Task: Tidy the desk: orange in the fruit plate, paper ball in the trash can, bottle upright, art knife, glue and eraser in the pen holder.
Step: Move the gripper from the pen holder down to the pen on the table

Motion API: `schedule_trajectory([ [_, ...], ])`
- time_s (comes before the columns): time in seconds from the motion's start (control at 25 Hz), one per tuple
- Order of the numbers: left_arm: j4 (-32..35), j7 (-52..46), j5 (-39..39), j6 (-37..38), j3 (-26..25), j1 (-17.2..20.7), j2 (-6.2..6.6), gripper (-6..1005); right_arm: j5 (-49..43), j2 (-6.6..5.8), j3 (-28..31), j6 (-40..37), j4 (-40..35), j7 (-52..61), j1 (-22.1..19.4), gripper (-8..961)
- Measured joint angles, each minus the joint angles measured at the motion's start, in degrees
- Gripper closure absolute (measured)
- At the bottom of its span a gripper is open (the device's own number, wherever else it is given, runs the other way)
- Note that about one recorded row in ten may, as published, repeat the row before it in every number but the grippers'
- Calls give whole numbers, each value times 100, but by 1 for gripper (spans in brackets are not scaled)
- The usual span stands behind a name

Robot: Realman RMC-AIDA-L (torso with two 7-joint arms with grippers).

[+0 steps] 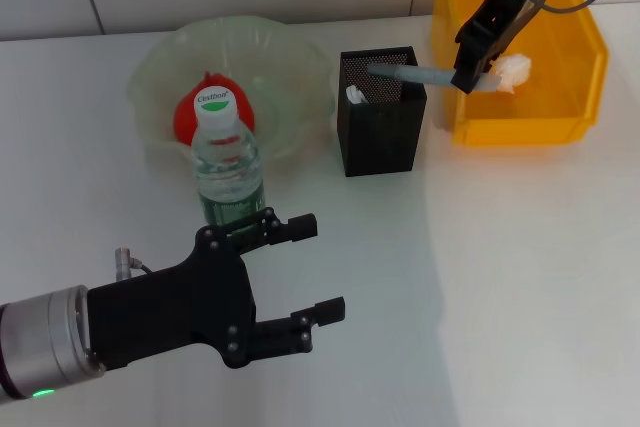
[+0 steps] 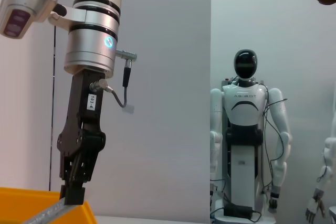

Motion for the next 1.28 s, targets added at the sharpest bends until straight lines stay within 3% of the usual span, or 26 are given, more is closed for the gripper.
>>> schedule_trajectory([
  [1.28,12,-4,0,12,-18,-31,-20,214,-200,-58,11,-335,-40,79,-9,792],
])
